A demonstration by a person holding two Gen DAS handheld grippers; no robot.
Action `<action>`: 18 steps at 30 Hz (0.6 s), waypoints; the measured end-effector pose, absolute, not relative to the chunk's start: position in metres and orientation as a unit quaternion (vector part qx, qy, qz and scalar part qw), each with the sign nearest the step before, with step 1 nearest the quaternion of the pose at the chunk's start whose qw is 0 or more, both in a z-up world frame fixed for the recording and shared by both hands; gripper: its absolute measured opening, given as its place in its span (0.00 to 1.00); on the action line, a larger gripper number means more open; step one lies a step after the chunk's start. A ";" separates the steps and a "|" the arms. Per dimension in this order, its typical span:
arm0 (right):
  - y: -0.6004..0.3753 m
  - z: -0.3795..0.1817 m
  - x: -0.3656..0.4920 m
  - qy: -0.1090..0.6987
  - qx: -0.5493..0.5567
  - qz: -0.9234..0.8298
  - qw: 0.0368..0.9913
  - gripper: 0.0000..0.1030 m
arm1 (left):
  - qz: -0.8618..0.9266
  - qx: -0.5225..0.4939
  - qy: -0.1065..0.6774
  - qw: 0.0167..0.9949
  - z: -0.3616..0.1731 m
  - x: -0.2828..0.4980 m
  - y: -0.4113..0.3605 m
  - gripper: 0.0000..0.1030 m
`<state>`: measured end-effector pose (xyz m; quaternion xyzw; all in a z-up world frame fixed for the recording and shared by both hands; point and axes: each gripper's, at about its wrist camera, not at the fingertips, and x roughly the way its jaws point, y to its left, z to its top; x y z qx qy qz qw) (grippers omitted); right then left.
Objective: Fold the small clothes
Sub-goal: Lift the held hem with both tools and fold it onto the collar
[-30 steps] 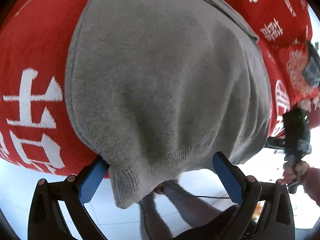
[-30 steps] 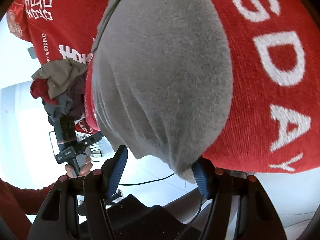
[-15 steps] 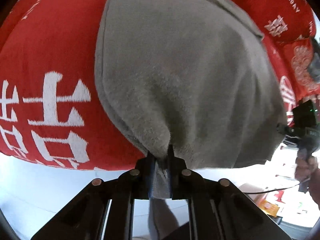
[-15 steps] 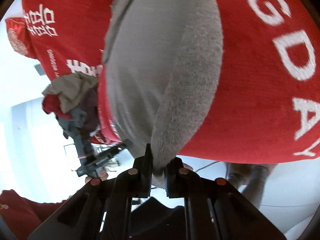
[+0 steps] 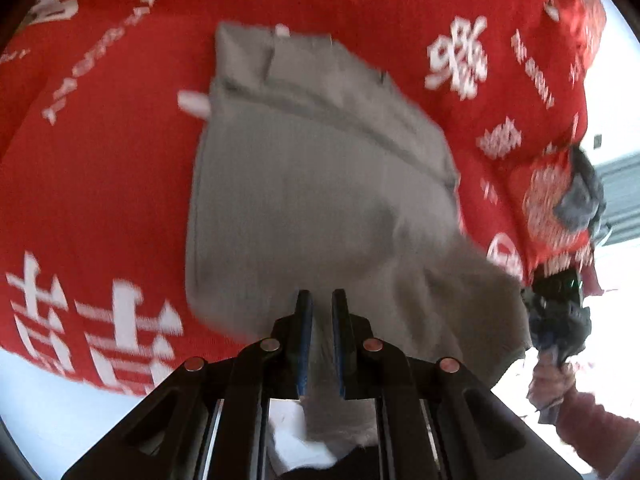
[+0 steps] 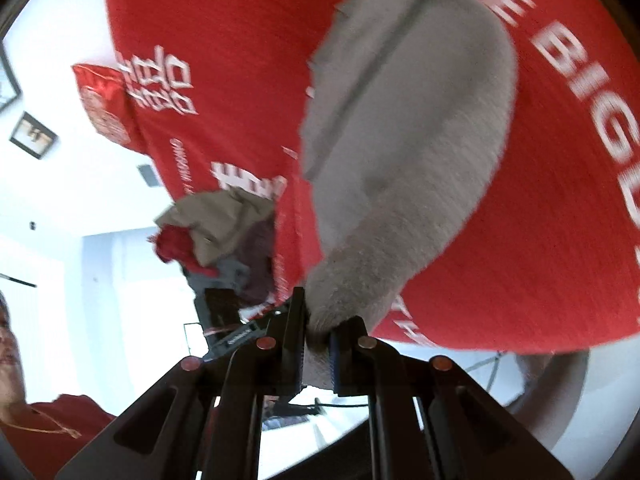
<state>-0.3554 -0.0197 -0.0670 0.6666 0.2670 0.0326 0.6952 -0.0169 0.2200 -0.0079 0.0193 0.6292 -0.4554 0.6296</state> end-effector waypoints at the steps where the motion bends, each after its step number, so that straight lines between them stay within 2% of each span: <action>1: -0.025 -0.062 -0.351 0.260 0.666 0.036 0.698 0.10 | -0.454 0.014 0.625 0.635 -0.004 -0.010 0.214 0.11; 6: -0.066 -0.041 -0.311 0.249 0.652 0.049 0.714 0.10 | -0.440 0.013 0.603 0.665 0.014 0.032 0.183 0.11; 11: -0.096 -0.038 -0.282 0.264 0.650 0.047 0.711 0.10 | -0.404 0.095 0.622 0.664 0.003 0.028 0.178 0.11; 12: -0.097 -0.041 -0.281 0.272 0.653 0.047 0.705 0.10 | -0.400 0.109 0.637 0.650 -0.005 0.019 0.182 0.16; 13: -0.097 -0.045 -0.280 0.281 0.657 0.048 0.698 0.10 | -0.396 0.114 0.649 0.639 -0.012 0.012 0.185 0.25; 14: -0.097 -0.049 -0.284 0.286 0.662 0.048 0.691 0.10 | -0.392 0.117 0.663 0.627 -0.019 0.003 0.191 0.54; 15: -0.095 -0.054 -0.289 0.289 0.669 0.045 0.683 0.10 | -0.389 0.117 0.670 0.621 -0.025 -0.007 0.199 0.71; 18: -0.091 -0.058 -0.302 0.288 0.683 0.040 0.671 0.10 | -0.386 0.101 0.696 0.597 -0.044 -0.030 0.217 0.71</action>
